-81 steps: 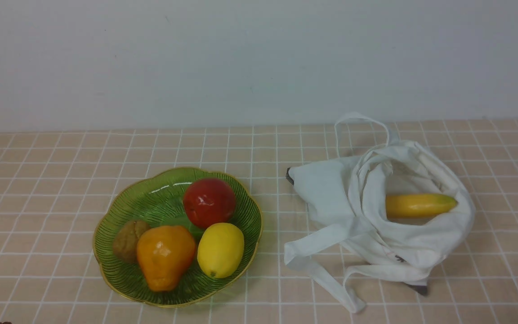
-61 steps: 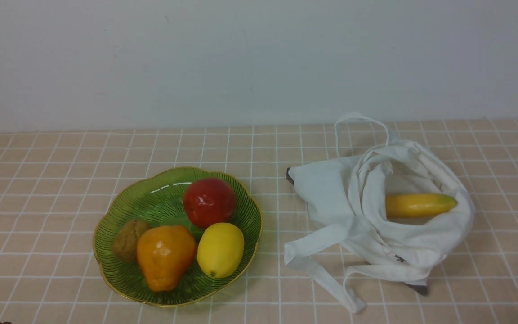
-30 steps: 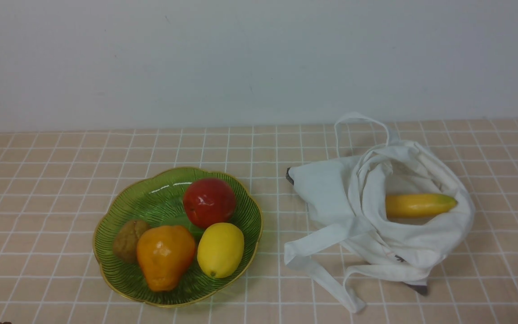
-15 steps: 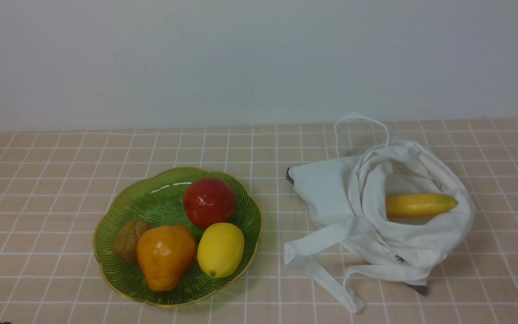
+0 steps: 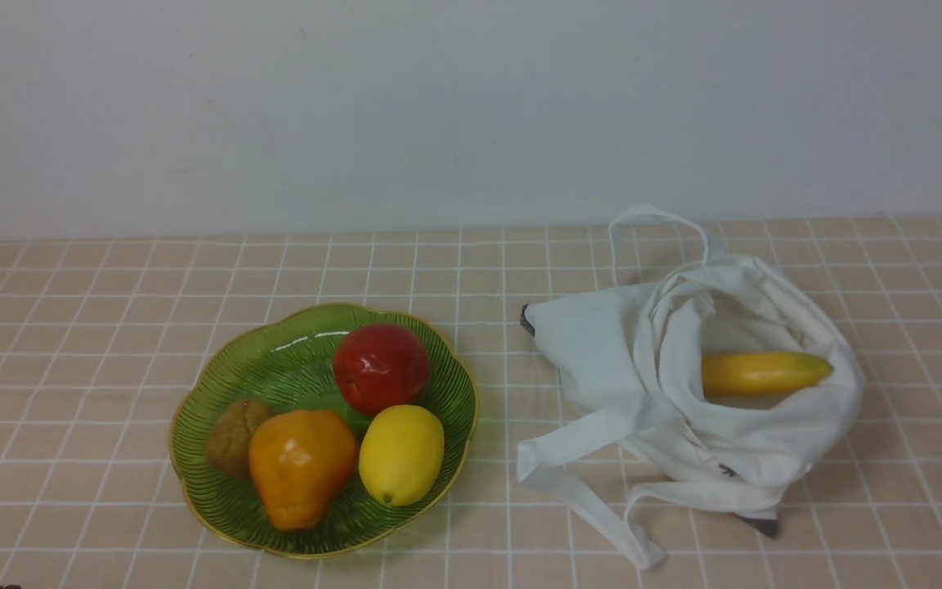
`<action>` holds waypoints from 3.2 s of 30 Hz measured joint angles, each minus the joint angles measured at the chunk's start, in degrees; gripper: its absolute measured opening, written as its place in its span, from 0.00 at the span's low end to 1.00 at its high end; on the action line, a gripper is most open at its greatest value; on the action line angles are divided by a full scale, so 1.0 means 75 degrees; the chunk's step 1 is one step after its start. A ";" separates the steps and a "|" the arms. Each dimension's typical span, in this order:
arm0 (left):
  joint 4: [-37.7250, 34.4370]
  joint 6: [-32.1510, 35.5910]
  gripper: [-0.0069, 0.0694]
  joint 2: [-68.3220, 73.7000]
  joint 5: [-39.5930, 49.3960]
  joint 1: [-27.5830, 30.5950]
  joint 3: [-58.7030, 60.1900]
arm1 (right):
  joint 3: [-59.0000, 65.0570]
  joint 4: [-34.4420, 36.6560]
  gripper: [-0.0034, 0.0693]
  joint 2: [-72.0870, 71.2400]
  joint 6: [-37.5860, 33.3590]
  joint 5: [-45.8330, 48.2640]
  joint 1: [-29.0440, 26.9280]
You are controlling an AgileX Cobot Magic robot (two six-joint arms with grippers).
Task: Take the fruit out of the bag on the brown coffee tablecloth and place them on the plate.
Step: 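Reach into the bag and grasp the banana with the right gripper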
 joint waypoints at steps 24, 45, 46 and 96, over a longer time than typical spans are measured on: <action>0.0000 0.0000 0.08 0.0000 0.0000 0.0000 0.0000 | -0.5168 0.2296 0.17 1.0072 -0.4249 0.6110 0.0581; 0.0000 0.0000 0.08 0.0000 0.0000 0.0000 0.0000 | -0.5238 0.2661 0.84 1.2702 -0.3564 0.4087 0.0641; 0.0000 0.0000 0.08 0.0000 0.0000 0.0000 0.0000 | -0.5238 0.2684 0.84 1.2702 -0.3507 0.3881 0.0641; 0.0000 0.0000 0.08 0.0000 0.0000 0.0000 0.0000 | -0.5245 0.4317 0.40 1.2045 -0.4891 0.2589 0.0707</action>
